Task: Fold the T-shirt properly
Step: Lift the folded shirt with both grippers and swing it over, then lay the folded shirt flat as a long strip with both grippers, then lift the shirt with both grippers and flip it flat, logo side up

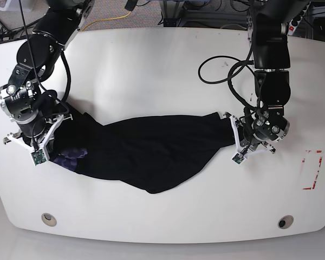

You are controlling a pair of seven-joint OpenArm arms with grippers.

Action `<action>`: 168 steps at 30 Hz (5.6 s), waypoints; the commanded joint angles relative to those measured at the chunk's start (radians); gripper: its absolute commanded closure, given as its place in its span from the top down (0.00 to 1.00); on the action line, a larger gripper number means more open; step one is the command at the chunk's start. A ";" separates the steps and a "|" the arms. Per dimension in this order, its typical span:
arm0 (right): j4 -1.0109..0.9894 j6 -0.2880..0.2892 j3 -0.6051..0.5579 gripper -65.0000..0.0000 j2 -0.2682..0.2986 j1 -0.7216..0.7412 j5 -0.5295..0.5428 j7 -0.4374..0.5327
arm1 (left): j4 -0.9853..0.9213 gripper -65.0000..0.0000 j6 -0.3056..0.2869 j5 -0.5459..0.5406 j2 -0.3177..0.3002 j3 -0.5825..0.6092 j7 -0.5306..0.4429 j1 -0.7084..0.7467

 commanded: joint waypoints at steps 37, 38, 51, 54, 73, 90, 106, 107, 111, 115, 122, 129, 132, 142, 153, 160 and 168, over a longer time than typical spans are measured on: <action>-0.447 -0.002 -0.181 0.00 0.135 0.842 -0.056 0.019 | 0.510 0.00 0.048 -0.008 -0.233 -0.187 0.230 -0.471; -0.454 -0.002 -0.184 0.00 0.135 0.860 -0.056 0.019 | 0.509 0.00 0.046 -0.006 -0.234 -0.207 0.233 -0.497; -0.425 -0.002 -0.306 0.00 0.162 1.057 -0.054 -0.035 | 0.507 0.00 0.042 -0.009 -0.293 -0.228 0.311 -0.769; -0.367 -0.002 -0.306 0.00 0.162 1.052 -0.048 -0.070 | 0.507 0.00 0.042 -0.012 -0.307 -0.228 0.322 -0.775; 0.006 -0.002 -0.108 0.00 0.173 0.392 -0.045 -0.095 | 0.651 0.00 -0.039 -0.015 -0.267 -0.236 0.527 -0.506; 0.017 -0.002 0.069 0.00 0.081 0.036 -0.046 -0.097 | 0.648 0.00 -0.039 -0.011 -0.190 -0.368 0.492 -0.026; -0.155 -0.002 -0.019 0.00 0.055 0.216 -0.056 -0.097 | 0.616 0.00 -0.039 -0.009 -0.155 -0.287 0.468 -0.055; -0.187 -0.002 -0.019 0.00 0.055 0.246 -0.056 -0.097 | 0.608 0.00 -0.039 -0.008 -0.147 -0.287 0.452 -0.070; -0.330 -0.002 -0.042 0.00 0.066 0.375 -0.057 -0.097 | 0.593 0.00 -0.039 -0.008 -0.139 -0.284 0.362 -0.130; -0.461 -0.002 -0.094 0.00 0.098 0.504 -0.057 -0.089 | 0.555 0.00 -0.039 -0.012 -0.139 -0.282 0.353 -0.221; -0.623 -0.002 -0.161 0.00 0.115 0.716 -0.057 -0.089 | 0.466 0.00 0.036 -0.011 -0.139 -0.261 0.320 -0.393; -0.663 -0.002 -0.272 0.00 0.119 0.909 -0.057 -0.089 | 0.426 0.00 0.060 -0.008 -0.156 -0.261 0.282 -0.591; -0.660 -0.002 -0.322 0.00 0.119 0.994 -0.057 -0.093 | 0.401 0.00 0.060 -0.012 -0.207 -0.261 0.282 -0.676; -0.659 -0.002 -0.441 0.00 0.149 1.163 -0.046 -0.133 | 0.289 0.00 0.054 -0.015 -0.273 -0.256 0.282 -0.965; -0.421 -0.002 -0.410 0.00 0.176 0.949 -0.045 -0.161 | 0.437 0.00 -0.020 -0.015 -0.264 -0.208 0.330 -0.805; -0.243 -0.002 -0.315 0.00 0.176 0.641 -0.045 -0.161 | 0.561 0.00 -0.039 -0.014 -0.227 -0.211 0.377 -0.566; -0.144 -0.002 -0.181 0.00 0.139 0.337 -0.046 -0.158 | 0.650 0.00 -0.039 -0.015 -0.178 -0.236 0.391 -0.264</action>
